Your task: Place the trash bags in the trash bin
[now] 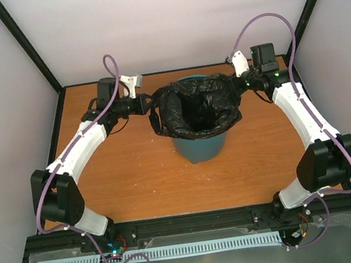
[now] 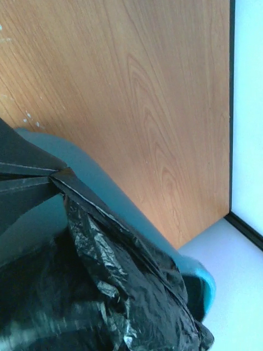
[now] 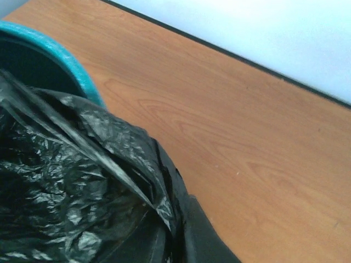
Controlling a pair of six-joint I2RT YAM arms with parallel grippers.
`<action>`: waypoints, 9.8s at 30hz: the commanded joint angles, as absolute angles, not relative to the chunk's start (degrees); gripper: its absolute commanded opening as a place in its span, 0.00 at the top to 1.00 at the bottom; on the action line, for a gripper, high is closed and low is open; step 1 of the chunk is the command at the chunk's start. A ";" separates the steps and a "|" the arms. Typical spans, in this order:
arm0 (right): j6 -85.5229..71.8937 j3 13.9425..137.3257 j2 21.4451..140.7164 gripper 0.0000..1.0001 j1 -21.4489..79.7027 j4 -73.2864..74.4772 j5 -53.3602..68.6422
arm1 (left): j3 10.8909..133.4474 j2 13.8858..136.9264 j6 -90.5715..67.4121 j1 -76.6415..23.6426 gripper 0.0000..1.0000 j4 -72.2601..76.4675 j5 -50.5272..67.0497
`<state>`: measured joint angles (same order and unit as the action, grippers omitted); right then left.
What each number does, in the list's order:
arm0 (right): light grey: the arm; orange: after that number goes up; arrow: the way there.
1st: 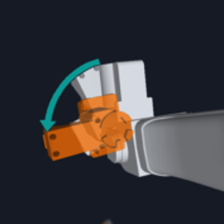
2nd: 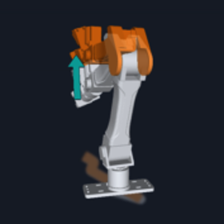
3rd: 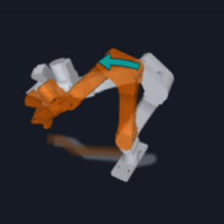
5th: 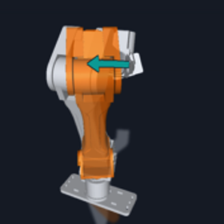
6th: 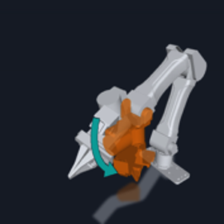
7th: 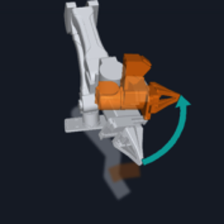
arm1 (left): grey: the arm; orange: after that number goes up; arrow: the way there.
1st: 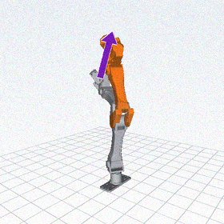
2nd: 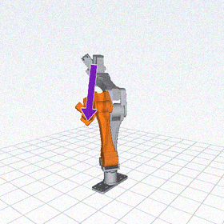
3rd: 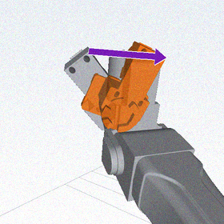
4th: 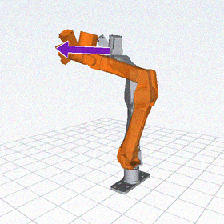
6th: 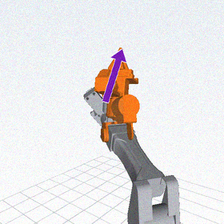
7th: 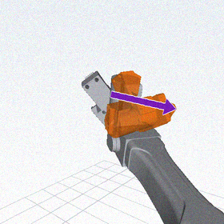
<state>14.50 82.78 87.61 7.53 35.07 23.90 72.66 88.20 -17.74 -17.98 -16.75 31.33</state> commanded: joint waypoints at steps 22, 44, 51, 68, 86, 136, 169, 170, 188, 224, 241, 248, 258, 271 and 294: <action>13.83 88.43 97.92 0.88 4.92 43.98 28.74 | 74.44 91.37 -21.85 -17.33 0.99 -15.50 31.64; 12.15 93.00 104.59 0.86 4.92 49.83 35.16 | 77.05 97.36 -23.89 -17.71 0.99 -16.82 33.11; 13.40 86.67 101.74 0.84 4.76 49.71 31.86 | 69.51 92.15 -24.43 -18.89 0.99 -17.98 31.30; 16.60 78.15 82.99 0.60 -0.65 53.97 32.18 | 61.99 74.91 -24.98 -20.38 0.52 -23.25 20.00; 16.48 67.42 75.18 0.33 -5.49 50.77 40.40 | 43.05 64.51 -39.28 -21.05 0.31 -2.76 35.48; 16.31 66.01 86.77 0.97 -8.77 51.08 54.14 | 36.04 76.88 -39.53 -27.16 0.99 9.53 27.73; 8.97 68.42 100.38 0.97 -4.56 45.70 52.17 | 36.97 79.38 -36.13 -26.98 1.00 5.43 19.99; 8.90 67.74 100.94 0.97 -4.57 45.44 51.44 | 36.59 80.59 -36.45 -26.98 0.99 6.22 20.55; 16.30 68.95 92.53 0.54 -7.61 52.33 46.61 | 35.97 71.07 -36.24 -26.89 0.34 -4.16 20.76; 25.23 79.96 109.66 0.57 12.85 43.10 42.49 | 88.86 71.34 -11.52 -27.57 0.34 -49.69 26.07; 19.13 74.13 88.95 0.53 4.95 47.14 36.45 | 91.76 83.63 -6.00 -40.88 0.45 -59.99 19.76; 14.84 63.24 74.41 0.51 4.92 44.20 36.68 | 90.37 92.45 -5.05 -41.43 0.42 -58.46 15.08; 15.58 56.76 70.93 0.50 4.84 40.17 35.30 | 85.78 105.69 -5.04 -48.74 0.42 -53.69 12.41; 16.79 56.71 72.18 0.50 4.84 40.80 36.94 | 77.18 114.25 -5.62 -49.53 0.42 -46.28 15.60; 16.73 56.72 70.94 0.50 4.83 41.02 37.83 | 84.95 101.30 -9.17 -49.97 0.39 -54.57 17.73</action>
